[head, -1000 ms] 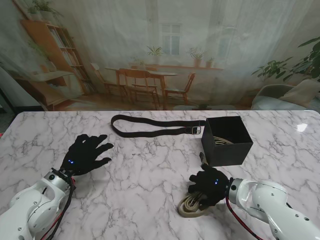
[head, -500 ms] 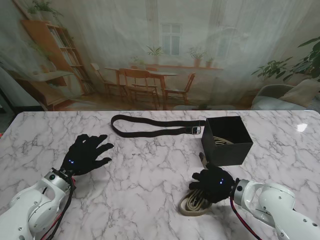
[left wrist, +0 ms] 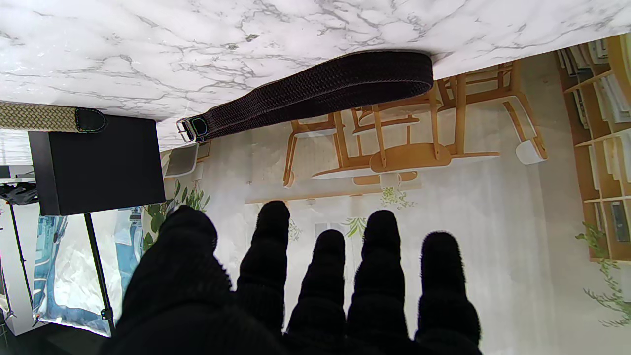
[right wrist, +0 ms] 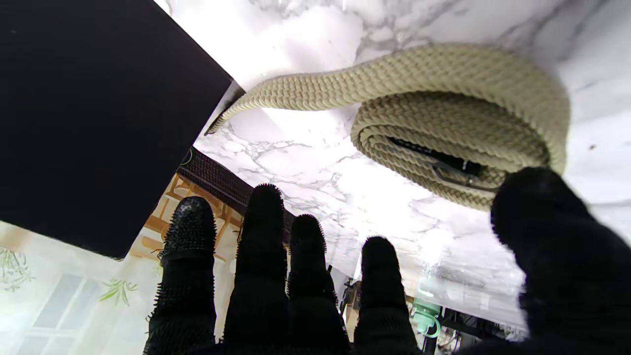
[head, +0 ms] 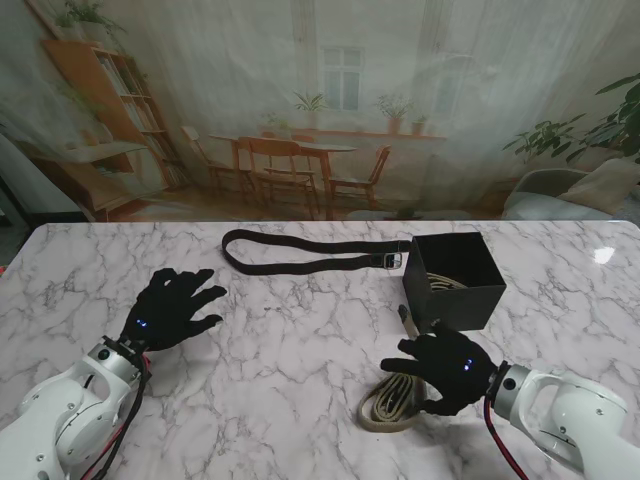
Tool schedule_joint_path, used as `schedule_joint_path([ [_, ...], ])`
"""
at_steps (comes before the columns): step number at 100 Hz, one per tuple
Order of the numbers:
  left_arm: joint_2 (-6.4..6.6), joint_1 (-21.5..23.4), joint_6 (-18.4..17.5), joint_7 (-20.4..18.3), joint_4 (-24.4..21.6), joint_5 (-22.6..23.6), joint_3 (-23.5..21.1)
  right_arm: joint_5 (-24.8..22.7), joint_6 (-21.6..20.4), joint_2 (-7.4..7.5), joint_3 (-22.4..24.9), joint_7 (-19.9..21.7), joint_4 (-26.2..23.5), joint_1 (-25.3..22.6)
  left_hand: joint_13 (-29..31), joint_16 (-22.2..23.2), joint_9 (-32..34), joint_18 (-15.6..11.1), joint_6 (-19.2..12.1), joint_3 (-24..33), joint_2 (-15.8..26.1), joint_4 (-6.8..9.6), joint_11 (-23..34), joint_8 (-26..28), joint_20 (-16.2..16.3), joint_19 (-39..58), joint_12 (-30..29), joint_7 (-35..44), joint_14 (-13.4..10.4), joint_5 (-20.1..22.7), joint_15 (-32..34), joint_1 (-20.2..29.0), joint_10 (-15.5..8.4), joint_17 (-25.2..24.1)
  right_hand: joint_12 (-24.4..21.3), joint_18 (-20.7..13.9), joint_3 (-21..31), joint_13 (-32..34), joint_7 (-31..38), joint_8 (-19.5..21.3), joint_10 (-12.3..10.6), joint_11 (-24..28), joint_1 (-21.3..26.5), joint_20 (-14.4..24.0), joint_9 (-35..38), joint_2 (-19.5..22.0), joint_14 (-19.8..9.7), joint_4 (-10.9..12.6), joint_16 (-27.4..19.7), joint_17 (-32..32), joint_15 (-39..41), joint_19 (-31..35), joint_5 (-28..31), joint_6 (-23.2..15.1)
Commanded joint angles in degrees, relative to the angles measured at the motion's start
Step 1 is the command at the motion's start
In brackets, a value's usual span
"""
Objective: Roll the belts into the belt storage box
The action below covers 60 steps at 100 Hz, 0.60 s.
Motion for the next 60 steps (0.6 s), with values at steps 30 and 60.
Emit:
schedule_joint_path([
  [30, 0.03, -0.1, 0.1, -0.8, 0.2, 0.1, 0.2, 2.4, 1.6, -0.02, -4.6, 7.4, 1.4, 2.0, -0.6, 0.3, -2.8, 0.5, 0.8, -1.3, 2.5, -1.02, 0.1, -0.2, 0.5, 0.2, -0.5, -0.1, -0.3, -2.4, 0.6, 0.5, 0.3, -0.9, -2.3, 4.7, -4.7, -6.0, -8.3, -2.5, 4.6, -2.8, -10.3, -2.5, -7.1, -2.0, 3.6, 0.2, -2.7, -4.6, -5.1, -6.3, -4.0, 11.7],
  [60, -0.02, 0.0, 0.1, -0.6, 0.2, -0.1, 0.1, 1.0, 4.8, 0.5, -10.0, 8.8, 4.9, 6.9, -0.6, 0.3, -2.7, 0.6, 0.8, -1.4, 2.5, -1.04, 0.1, -0.2, 0.5, 0.1, -0.5, -0.2, -0.3, -2.6, 0.6, 0.2, 0.2, -1.0, -2.1, 3.8, -3.6, -8.5, -8.5, -1.4, 5.2, -2.5, -2.8, -3.4, -10.2, -6.2, 3.8, 1.4, -3.3, -5.6, -5.6, -6.8, -4.3, 10.2],
])
